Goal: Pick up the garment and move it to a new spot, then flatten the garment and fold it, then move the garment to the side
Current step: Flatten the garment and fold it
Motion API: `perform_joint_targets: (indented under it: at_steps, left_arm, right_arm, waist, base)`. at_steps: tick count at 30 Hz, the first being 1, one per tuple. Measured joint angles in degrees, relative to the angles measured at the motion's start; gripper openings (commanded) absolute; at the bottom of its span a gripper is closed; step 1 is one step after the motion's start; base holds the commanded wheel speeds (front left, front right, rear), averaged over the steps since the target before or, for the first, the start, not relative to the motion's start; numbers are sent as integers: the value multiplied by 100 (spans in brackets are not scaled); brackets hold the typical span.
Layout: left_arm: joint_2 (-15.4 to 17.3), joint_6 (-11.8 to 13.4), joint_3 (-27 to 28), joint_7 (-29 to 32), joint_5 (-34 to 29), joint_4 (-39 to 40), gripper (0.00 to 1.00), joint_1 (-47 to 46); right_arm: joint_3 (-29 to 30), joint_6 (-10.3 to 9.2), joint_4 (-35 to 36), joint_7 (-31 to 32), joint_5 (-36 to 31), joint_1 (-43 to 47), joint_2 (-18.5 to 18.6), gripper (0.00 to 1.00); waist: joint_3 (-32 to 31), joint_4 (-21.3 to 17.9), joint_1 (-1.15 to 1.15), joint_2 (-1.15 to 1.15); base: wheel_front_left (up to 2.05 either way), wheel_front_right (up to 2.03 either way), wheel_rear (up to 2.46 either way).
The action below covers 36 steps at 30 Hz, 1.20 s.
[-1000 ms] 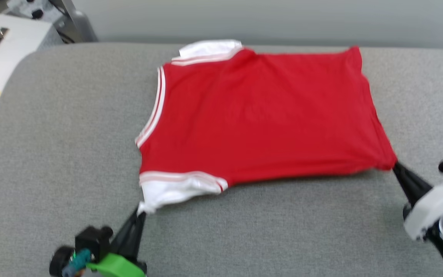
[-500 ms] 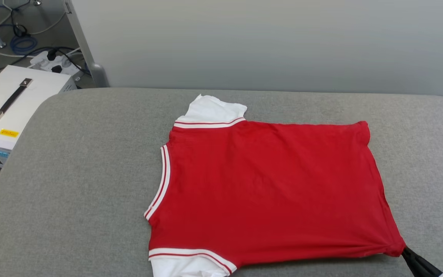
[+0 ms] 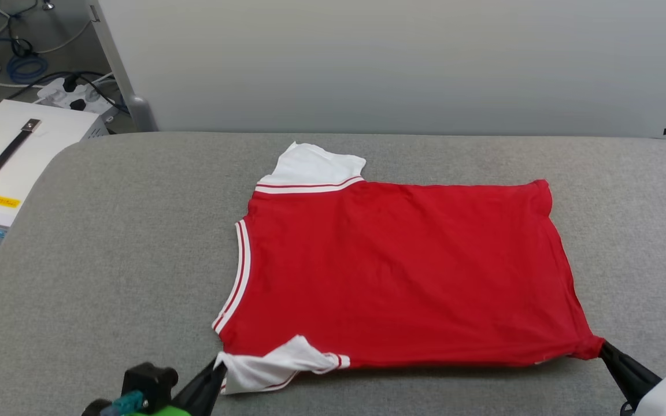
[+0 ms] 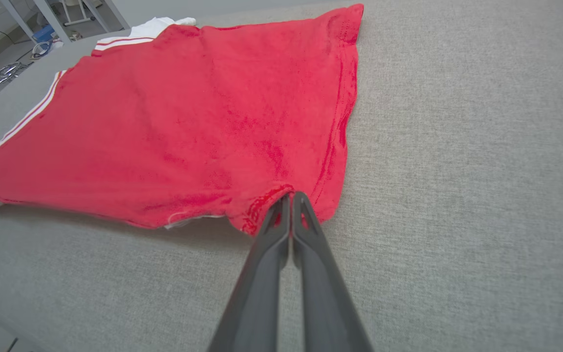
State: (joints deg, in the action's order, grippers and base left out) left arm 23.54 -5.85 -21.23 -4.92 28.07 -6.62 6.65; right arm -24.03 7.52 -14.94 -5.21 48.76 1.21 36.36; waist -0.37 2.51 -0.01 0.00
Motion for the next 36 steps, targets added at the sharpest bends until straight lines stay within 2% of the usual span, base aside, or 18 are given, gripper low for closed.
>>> perform_joint_targets:
  at_steps: [5, 11, 20, 27, 35, 36]
  left_arm:
    - [79, -97, -155, 42, -26, -405, 0, -857]
    - [187, -133, -448, -62, -21, -1122, 0, -2023]
    - [259, -148, -1225, -415, 472, -2408, 0, -3532]
    - [159, -148, -1884, -673, 889, -3331, 0, -4229]
    - [90, -148, -2594, -922, 1335, -3938, 0, -4441]
    - [69, -148, -2675, -929, 1391, -3974, 0, -4463]
  right_arm:
    - [186, 0, 183, 318, -70, -308, -73, 0]
    - [242, 0, 132, 686, -74, -1099, -186, 0]
    - [-9, 0, -606, 899, -112, -2330, -339, 0]
    - [-408, 0, -1308, 896, -112, -2986, -439, 0]
    - [-1000, 0, -1876, 755, -55, -3281, -571, 0]
    - [-1029, 0, -1933, 688, -13, -3293, -579, 11]
  waist:
    - [198, -41, 0, 0]
    - [575, -131, 0, 0]
    - [1238, -220, 1, 0]
    - [1676, -215, 1, 0]
    - [1826, -199, 1, 0]
    - [1810, -190, 1, 0]
  base:
    - [0, 0, 0]
    - [0, 0, 0]
    - [0, 0, 0]
    - [0, 0, 0]
    - [0, 0, 0]
    - [0, 0, 0]
